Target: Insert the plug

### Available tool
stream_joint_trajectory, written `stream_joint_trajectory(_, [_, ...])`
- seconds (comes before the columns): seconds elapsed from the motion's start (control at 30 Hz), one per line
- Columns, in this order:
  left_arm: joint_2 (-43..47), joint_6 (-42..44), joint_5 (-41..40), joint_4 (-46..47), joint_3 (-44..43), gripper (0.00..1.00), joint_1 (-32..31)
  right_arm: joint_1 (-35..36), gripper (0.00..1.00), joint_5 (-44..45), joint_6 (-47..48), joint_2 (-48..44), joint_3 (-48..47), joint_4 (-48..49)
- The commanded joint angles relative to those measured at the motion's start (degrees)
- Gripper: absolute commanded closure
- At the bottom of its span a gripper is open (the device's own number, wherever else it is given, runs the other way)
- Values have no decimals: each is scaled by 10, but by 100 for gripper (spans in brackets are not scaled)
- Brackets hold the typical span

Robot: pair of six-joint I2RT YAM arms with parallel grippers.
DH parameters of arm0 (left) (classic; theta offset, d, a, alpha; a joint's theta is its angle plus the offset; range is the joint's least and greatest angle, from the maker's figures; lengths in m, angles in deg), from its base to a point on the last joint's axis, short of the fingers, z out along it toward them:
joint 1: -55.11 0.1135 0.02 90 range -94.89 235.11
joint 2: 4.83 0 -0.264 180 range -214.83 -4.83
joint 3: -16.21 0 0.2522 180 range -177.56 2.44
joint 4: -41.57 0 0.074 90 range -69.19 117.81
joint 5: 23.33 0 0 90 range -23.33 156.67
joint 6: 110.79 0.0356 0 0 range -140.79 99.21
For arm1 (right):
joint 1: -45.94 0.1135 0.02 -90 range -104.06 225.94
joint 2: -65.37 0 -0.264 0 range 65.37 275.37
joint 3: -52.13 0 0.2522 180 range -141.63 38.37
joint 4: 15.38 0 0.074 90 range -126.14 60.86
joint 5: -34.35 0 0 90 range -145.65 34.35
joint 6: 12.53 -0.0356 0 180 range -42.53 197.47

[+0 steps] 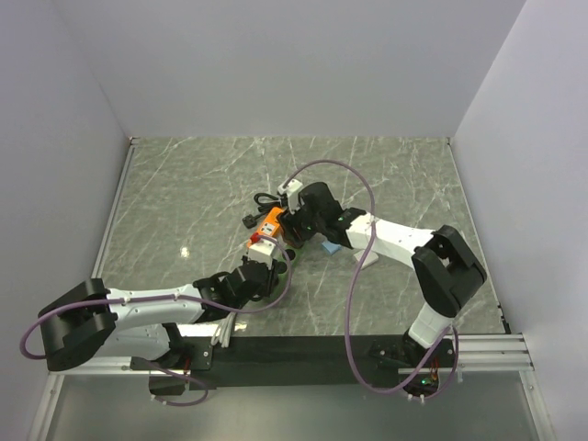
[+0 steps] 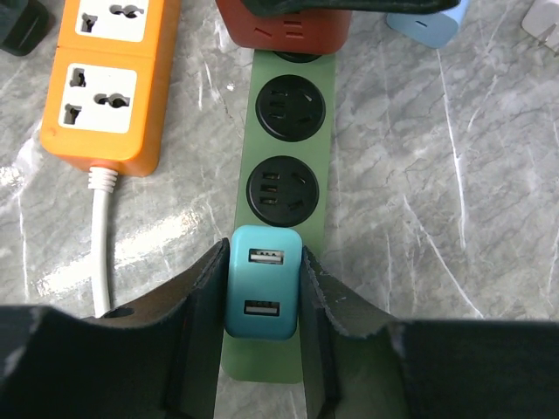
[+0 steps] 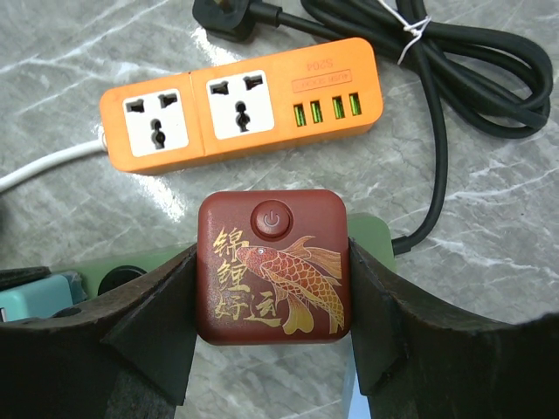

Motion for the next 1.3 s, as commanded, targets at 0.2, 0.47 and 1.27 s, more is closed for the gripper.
stream_joint_trajectory(0.2, [-18,9,-39,-6,-26,92,7,68,100,24,-142,1,111,-23])
stream_joint_trajectory(0.47, [-20,15,-34,-14,-31,93,7,98,100,47,-168,-8,162,9])
stream_joint_trajectory(1.27, [13,77,114,25,-22,77,71,103,100,64,-222,5,262,112])
